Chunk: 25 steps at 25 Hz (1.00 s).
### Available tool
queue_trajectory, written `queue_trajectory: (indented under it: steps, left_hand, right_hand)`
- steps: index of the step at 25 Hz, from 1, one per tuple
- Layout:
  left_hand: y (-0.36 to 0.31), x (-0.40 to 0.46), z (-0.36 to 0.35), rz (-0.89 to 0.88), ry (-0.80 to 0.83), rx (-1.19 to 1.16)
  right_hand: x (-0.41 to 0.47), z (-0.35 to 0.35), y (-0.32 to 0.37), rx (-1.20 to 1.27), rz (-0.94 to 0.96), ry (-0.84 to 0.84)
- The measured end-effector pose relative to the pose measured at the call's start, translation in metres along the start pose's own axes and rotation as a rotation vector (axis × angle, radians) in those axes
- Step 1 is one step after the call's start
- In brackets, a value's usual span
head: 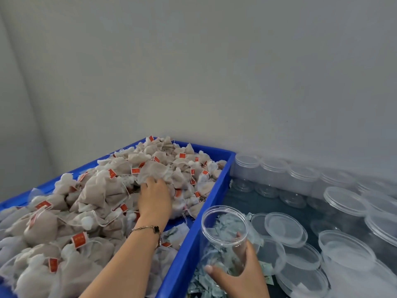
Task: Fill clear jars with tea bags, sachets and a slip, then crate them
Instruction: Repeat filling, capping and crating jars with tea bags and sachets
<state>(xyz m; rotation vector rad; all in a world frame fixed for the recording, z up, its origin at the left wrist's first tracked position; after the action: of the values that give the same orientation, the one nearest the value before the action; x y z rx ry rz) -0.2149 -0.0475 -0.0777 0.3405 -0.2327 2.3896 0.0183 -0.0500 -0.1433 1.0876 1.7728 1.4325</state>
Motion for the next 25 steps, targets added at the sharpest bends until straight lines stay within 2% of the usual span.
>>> queue_trajectory:
  steps: [2,5,8,11,13,16,17,20,25]
  left_hand:
    - [0.002,-0.003,-0.011,-0.096,0.112,0.027]
    - [0.002,-0.010,-0.028,-0.228,0.216,0.241]
    - [-0.001,-0.015,-0.035,-0.294,0.271,0.205]
    - [-0.004,-0.019,-0.042,-0.374,0.439,0.167]
    - [-0.005,-0.019,-0.041,-0.337,0.365,0.114]
    - [-0.003,-0.016,-0.032,-0.292,0.098,0.204]
    - [-0.003,-0.016,-0.033,-0.307,0.100,0.234]
    - [-0.007,-0.019,-0.037,-0.342,0.257,0.234]
    - [-0.016,-0.014,-0.007,-0.296,0.204,-0.031]
  right_hand:
    - [0.001,-0.001,0.000,-0.012,0.009,-0.005]
    - [0.003,-0.002,0.002,-0.036,0.024,0.005]
    - [0.004,-0.001,0.000,-0.047,0.029,0.001]
    - [0.004,0.000,-0.001,-0.049,0.036,0.011]
    - [0.003,0.000,-0.001,-0.052,0.034,0.019]
    - [0.004,0.001,-0.001,-0.040,0.023,0.017]
    - [0.004,0.001,-0.001,-0.040,0.017,0.015]
    - [0.004,0.000,-0.002,-0.029,0.002,0.023]
    - [0.003,0.000,-0.002,-0.024,0.022,0.035]
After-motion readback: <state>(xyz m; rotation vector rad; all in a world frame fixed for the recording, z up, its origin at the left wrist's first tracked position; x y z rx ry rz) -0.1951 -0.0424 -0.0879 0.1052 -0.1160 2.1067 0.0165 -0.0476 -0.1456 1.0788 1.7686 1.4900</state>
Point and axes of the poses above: each hand's wrist, its own x-axis towards the middle knuckle, its own z-axis out of the back of the hand, y = z × x, the point moved 2 cm from there along x, towards the middle knuckle, and after that the axes turned 14 degrees about x, right-handed, at the moved point
